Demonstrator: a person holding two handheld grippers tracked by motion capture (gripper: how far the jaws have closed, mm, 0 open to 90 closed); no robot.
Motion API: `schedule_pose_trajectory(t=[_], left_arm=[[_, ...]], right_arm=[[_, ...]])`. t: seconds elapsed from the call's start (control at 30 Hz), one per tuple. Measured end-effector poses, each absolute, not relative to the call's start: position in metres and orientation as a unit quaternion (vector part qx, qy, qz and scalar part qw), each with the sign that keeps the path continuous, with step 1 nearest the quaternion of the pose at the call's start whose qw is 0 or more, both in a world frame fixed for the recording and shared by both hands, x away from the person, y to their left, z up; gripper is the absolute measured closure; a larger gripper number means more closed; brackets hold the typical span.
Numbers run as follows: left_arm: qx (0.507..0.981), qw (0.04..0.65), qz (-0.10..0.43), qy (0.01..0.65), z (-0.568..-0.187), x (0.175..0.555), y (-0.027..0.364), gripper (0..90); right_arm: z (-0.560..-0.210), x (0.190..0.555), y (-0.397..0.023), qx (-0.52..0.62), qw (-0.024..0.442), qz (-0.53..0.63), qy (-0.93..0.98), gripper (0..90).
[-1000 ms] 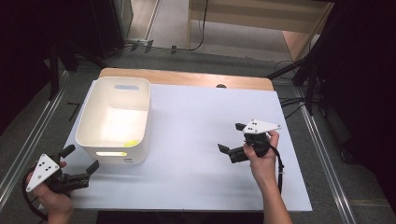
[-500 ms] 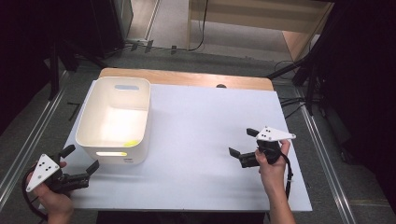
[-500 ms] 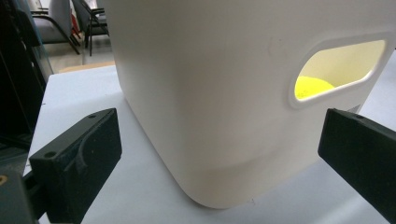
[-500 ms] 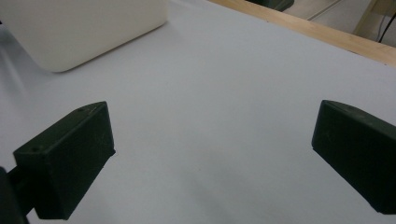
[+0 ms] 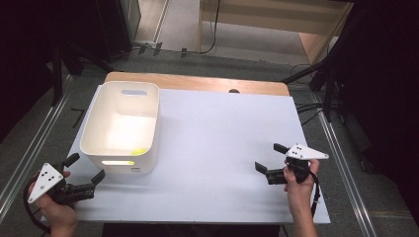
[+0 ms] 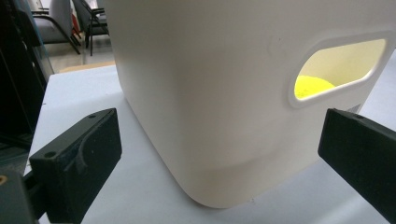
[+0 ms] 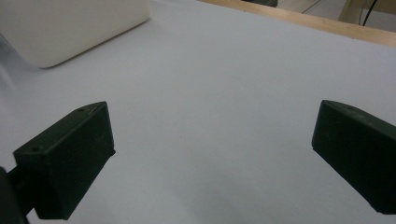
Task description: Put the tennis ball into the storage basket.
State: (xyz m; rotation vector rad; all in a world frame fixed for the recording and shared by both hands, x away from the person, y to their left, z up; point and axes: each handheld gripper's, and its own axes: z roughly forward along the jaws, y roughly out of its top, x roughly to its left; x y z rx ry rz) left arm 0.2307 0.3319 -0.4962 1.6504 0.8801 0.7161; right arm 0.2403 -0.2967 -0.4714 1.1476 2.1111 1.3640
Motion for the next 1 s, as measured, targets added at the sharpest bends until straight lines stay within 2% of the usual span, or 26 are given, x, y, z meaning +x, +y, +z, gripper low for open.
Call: schedule_pose_trajectory(t=[0.77,1.0], left_arm=[[0.694,0.54,0.301,0.37,-0.496,0.231,0.332,0.0],[0.694,0.54,0.301,0.369,-0.496,0.231,0.332,0.0]], right_arm=[[-0.506,0.217,-0.335,0.454,0.205,0.507,0.704,0.0],[-0.51,0.207,-0.348,0.471,0.222,0.516,0.681,0.0]])
